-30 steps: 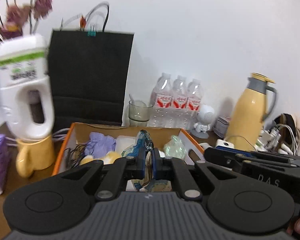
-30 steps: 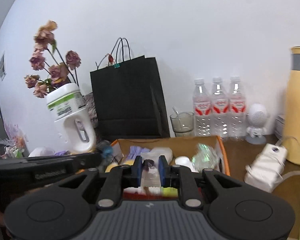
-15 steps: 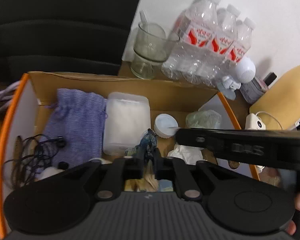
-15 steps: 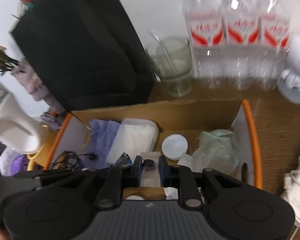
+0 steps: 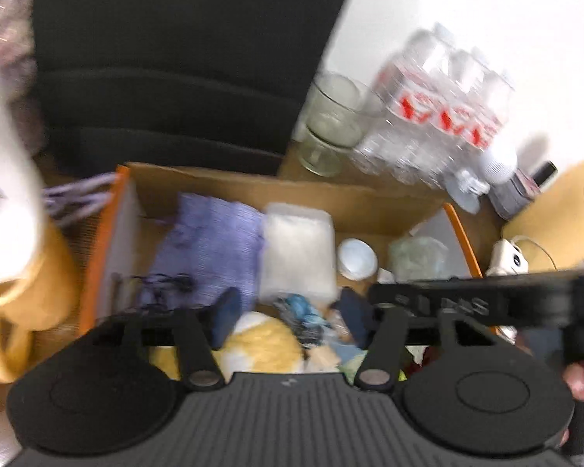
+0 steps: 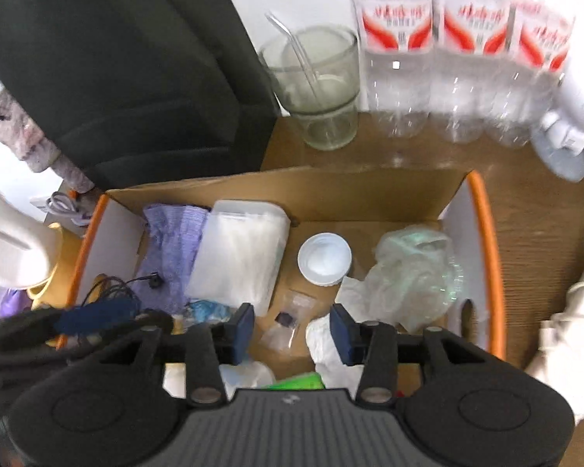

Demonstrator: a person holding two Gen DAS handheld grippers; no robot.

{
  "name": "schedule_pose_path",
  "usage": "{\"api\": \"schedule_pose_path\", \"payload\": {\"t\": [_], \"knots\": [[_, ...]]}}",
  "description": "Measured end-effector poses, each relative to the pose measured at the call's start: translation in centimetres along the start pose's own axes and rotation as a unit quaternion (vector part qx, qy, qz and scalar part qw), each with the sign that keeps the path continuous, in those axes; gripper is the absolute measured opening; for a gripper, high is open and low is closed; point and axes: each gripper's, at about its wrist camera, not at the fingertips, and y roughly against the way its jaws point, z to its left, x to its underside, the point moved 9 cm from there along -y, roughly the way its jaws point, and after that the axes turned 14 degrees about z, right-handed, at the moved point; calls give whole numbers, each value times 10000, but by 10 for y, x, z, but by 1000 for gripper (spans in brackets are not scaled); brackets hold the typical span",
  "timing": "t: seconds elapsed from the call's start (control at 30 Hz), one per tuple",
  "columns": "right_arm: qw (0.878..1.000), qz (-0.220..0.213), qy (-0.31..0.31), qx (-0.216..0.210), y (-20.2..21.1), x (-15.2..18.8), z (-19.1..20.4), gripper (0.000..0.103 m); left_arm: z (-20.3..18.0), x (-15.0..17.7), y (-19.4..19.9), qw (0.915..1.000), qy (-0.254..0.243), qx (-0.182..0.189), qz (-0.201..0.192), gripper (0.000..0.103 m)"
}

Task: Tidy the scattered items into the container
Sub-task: 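Open both tools to drop the packet and wrapper into the box, then move both tools back toward the white round cap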

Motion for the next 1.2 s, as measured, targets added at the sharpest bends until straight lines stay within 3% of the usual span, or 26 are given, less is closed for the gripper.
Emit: {"api": "schedule_pose_path", "payload": {"t": [0.23, 0.4, 0.53, 0.7, 0.8, 0.87, 0.97, 1.07, 1.1, 1.2], "knots": [[9990, -232, 122, 358, 60, 24, 7, 69, 10, 7, 49, 9961, 150, -792, -371, 101], [9978, -318, 137, 566, 83, 46, 10, 75, 11, 27, 66, 9935, 197, -1078, -322, 101], [9969, -416, 217, 637, 93, 61, 17, 79, 8, 39, 81, 9898, 215, -1322, -484, 101], [9954, -603, 299, 681, 102, 73, 26, 80, 0, 49, 98, 9876, 194, -1367, -744, 101], [9917, -1023, 341, 694, 109, 82, 30, 80, -4, 59, 105, 9833, 167, -1410, -1140, 102], [9868, -1430, 366, 663, 112, 93, 33, 87, -4, 71, 106, 9785, 235, -1369, -1525, 103], [9748, -2107, 312, 662, 111, 117, 32, 89, -9, 97, 101, 9664, 92, -1420, -2141, 103], [9577, -2763, 402, 701, 107, 144, 32, 89, -16, 126, 96, 9460, -219, -1716, -2742, 103], [9520, -2941, 431, 731, 106, 153, 32, 89, -15, 136, 94, 9426, -255, -1750, -2833, 103], [9401, -3302, 373, 767, 97, 181, 27, 90, -8, 168, 85, 9468, -110, -1447, -2874, 103]]}}
